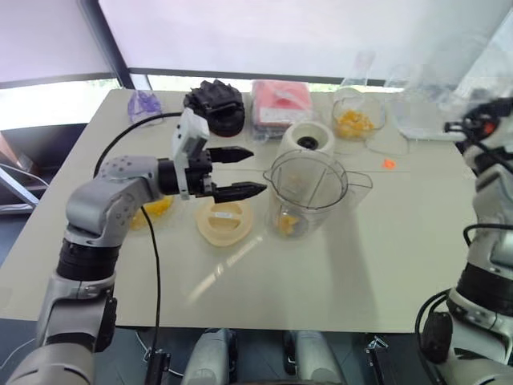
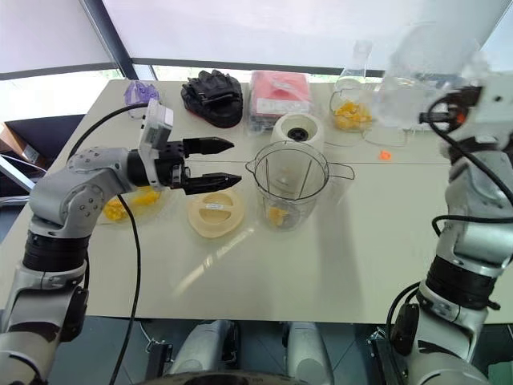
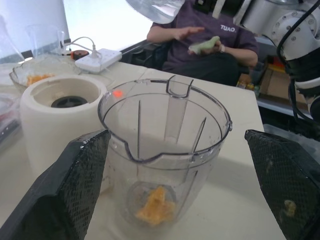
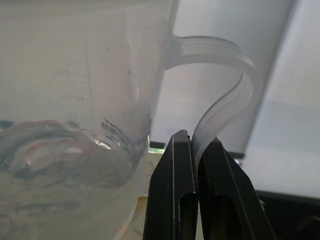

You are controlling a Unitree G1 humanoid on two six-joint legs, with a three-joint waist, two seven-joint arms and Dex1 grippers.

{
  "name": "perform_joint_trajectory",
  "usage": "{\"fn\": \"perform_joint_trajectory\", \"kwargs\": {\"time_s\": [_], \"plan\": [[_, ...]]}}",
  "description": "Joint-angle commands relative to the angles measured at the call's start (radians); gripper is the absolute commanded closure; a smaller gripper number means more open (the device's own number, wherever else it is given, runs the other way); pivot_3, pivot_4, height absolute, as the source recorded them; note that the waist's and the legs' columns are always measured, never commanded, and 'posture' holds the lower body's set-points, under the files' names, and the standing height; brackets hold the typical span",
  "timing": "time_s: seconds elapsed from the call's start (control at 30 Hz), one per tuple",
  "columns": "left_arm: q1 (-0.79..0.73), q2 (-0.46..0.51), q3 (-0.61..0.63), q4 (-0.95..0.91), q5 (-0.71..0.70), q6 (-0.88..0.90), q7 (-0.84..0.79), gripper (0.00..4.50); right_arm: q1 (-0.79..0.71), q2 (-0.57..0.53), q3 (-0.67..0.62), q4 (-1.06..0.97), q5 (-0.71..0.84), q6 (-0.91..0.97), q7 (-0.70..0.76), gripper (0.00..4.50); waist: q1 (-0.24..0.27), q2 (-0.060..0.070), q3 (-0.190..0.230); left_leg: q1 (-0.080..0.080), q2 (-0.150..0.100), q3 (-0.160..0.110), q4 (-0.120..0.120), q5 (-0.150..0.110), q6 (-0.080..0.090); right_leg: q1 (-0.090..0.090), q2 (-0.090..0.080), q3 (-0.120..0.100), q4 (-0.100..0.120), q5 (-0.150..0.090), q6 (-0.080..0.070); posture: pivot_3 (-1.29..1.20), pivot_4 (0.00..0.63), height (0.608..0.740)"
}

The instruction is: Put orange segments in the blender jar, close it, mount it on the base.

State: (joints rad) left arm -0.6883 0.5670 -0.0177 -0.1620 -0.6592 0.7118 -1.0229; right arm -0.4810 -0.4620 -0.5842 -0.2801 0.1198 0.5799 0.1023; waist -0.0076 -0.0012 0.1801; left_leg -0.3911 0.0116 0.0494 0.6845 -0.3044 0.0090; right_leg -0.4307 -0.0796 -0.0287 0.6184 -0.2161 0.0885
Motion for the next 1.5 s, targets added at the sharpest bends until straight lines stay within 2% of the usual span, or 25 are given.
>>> {"fn": "perform_joint_trajectory", "kwargs": {"time_s": [0.03,0.13,0.27,0.4,0.73,0.83,0.93,1.03,1.13,1.23,1.27,1.33,1.37,1.5], "plan": [[-0.030,-0.001,0.028,-0.032,-0.030,0.003,0.004,0.00,0.061,0.041,-0.110,-0.041,-0.040,-0.002,-0.146,4.42,0.000,0.000,0.000,0.000,0.000,0.000,0.000,0.000,0.000,0.000,0.000,0.000,0.000,0.000,0.000,0.00,0.150,0.740],[-0.029,-0.001,0.028,-0.034,-0.031,0.006,0.011,0.00,0.103,0.062,-0.126,-0.012,-0.042,-0.030,-0.192,4.42,-0.007,0.002,0.000,0.000,-0.001,0.000,0.000,0.000,0.000,0.000,0.000,0.001,0.000,0.000,0.000,0.00,0.150,0.740],[0.014,0.005,0.041,-0.072,-0.042,0.022,0.033,0.00,0.210,0.120,-0.157,0.181,-0.047,-0.241,-0.238,4.42,-0.012,0.001,-0.001,0.002,-0.001,0.001,0.000,0.000,0.000,0.001,0.002,0.002,0.001,0.000,0.000,0.00,0.150,0.740],[0.056,0.012,0.057,-0.125,-0.065,0.050,0.071,0.00,0.251,0.129,-0.140,0.341,-0.038,-0.354,-0.259,4.42,-0.012,0.002,-0.001,0.004,0.000,0.001,0.000,0.000,0.000,0.002,0.002,0.003,0.002,0.000,0.000,0.00,0.150,0.740],[0.168,0.080,0.092,-0.240,-0.111,0.089,0.101,0.00,0.201,0.082,-0.066,0.674,-0.060,-0.494,-0.352,4.42,-0.013,0.002,-0.001,0.006,0.000,0.003,0.000,0.000,0.000,0.002,0.002,0.007,0.003,-0.001,-0.002,0.00,0.150,0.740],[0.205,0.114,0.082,-0.271,-0.109,0.085,0.093,0.00,0.187,0.065,-0.052,0.734,-0.055,-0.516,-0.364,4.42,-0.013,0.002,-0.001,0.005,0.000,0.003,0.000,0.000,0.000,0.002,0.002,0.007,0.002,-0.001,-0.002,0.00,0.150,0.740],[0.241,0.156,0.023,-0.261,-0.016,0.027,0.079,0.00,0.187,0.059,-0.037,0.762,-0.048,-0.529,-0.369,4.42,-0.010,0.002,-0.001,0.005,0.000,0.003,0.000,0.000,0.000,0.002,0.002,0.007,0.002,-0.001,-0.002,0.00,0.150,0.740],[0.245,0.141,0.027,-0.252,-0.026,0.027,0.090,0.00,0.199,0.059,-0.027,0.759,-0.046,-0.533,-0.374,4.42,-0.010,0.002,0.000,0.005,0.000,0.003,0.000,0.000,0.000,0.002,0.002,0.007,0.002,-0.002,-0.003,0.00,0.150,0.740],[0.236,0.123,0.022,-0.249,-0.029,0.029,0.100,0.00,0.211,0.063,-0.030,0.775,-0.035,-0.530,-0.384,3.51,-0.011,0.002,-0.001,0.005,0.000,0.003,0.000,0.000,0.000,0.002,0.002,0.007,0.001,-0.002,-0.003,0.00,0.150,0.740],[0.234,0.118,0.021,-0.245,-0.025,0.029,0.099,0.00,0.223,0.066,-0.028,0.777,-0.026,-0.532,-0.389,2.04,-0.013,0.002,-0.001,0.005,0.000,0.003,0.000,0.000,0.000,0.002,0.002,0.007,0.001,-0.001,-0.003,0.00,0.150,0.740],[0.231,0.117,0.020,-0.240,-0.023,0.027,0.098,0.00,0.228,0.067,-0.026,0.773,-0.025,-0.530,-0.394,1.36,-0.013,0.002,-0.001,0.005,0.000,0.003,0.000,0.000,0.000,0.002,0.002,0.007,0.001,-0.001,-0.003,0.00,0.150,0.740],[0.227,0.115,0.019,-0.233,-0.021,0.026,0.097,0.00,0.242,0.071,-0.023,0.759,-0.023,-0.526,-0.401,0.37,-0.016,0.001,-0.001,0.005,0.000,0.003,0.000,0.000,0.000,0.002,0.002,0.007,0.001,-0.001,-0.003,0.00,0.150,0.740],[0.225,0.115,0.019,-0.230,-0.021,0.025,0.097,0.00,0.250,0.074,-0.021,0.747,-0.023,-0.524,-0.405,0.05,-0.016,0.001,-0.001,0.006,0.000,0.003,0.000,0.000,0.000,0.002,0.002,0.007,0.001,-0.001,-0.003,0.00,0.150,0.740],[0.223,0.108,0.015,-0.230,-0.020,0.026,0.100,0.00,0.310,0.102,-0.013,0.650,-0.021,-0.499,-0.419,0.05,-0.012,0.001,-0.001,0.006,0.000,0.003,0.000,0.000,0.000,0.003,0.002,0.007,0.002,-0.002,-0.004,0.00,0.150,0.740]]}}
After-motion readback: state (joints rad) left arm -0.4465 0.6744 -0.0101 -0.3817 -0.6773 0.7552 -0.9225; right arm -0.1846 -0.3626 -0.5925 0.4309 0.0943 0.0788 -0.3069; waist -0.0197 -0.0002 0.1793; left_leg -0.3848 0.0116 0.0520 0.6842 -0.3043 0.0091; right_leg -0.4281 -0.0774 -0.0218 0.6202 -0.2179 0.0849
